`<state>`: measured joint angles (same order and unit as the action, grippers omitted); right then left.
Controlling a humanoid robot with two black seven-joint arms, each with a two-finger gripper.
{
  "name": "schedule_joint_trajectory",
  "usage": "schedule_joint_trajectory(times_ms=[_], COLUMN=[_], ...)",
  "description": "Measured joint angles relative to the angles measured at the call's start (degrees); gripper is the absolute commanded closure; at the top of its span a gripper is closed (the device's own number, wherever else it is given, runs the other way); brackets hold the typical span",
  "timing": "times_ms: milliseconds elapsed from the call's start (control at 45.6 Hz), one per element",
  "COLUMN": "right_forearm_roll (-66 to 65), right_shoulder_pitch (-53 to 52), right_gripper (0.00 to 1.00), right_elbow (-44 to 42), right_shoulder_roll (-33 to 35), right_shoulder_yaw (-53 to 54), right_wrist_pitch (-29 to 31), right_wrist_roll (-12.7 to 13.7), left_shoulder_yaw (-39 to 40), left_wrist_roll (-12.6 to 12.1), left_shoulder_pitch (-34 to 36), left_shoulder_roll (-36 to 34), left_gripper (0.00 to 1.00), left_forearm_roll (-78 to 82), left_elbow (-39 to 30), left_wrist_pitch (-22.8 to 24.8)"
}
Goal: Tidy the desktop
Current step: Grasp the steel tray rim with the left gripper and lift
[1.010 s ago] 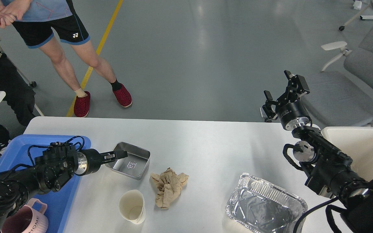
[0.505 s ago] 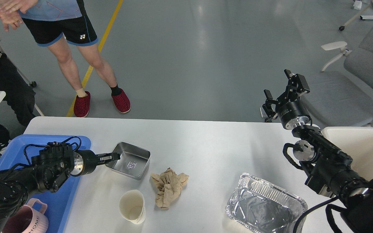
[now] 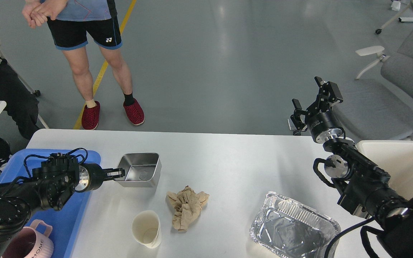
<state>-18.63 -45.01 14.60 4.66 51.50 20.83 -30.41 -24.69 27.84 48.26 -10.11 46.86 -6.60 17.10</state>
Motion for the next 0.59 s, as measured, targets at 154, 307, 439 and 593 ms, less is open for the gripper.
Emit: schedule_joint_trajectory(times_ms=[154, 307, 439, 593], right_forearm_roll=[-0.02, -0.02, -0.02, -0.01], right_shoulder_pitch=[-0.01, -0.15, -0.16, -0.05], right_gripper=[0.0, 0.0, 0.0, 0.0], right_elbow=[0.0, 0.0, 0.0, 0.0], right_shoulder_roll=[0.0, 0.01, 0.01, 0.0], right_shoulder_yaw=[0.0, 0.0, 0.0, 0.0], right_wrist_pitch=[0.0, 0.0, 0.0, 0.0], right_wrist_roll=[0.0, 0.0, 0.0, 0.0], left_shoulder_yaw=[-0.07, -0.11, -0.11, -0.21], left_wrist_roll=[-0.13, -0.13, 0.05, 0.69], left_shoulder_pitch=[0.16, 0.16, 0.14, 1.17], left_shoulder_roll=[0.08, 0.39, 0.44, 0.34], left_gripper=[1.0, 1.0, 1.0, 1.0], left_forearm_roll=[0.0, 0.32, 0.41, 0.48], left_elbow=[0.56, 0.98, 1.0, 1.0], left_wrist_pitch=[-0.07, -0.08, -0.03, 2.0])
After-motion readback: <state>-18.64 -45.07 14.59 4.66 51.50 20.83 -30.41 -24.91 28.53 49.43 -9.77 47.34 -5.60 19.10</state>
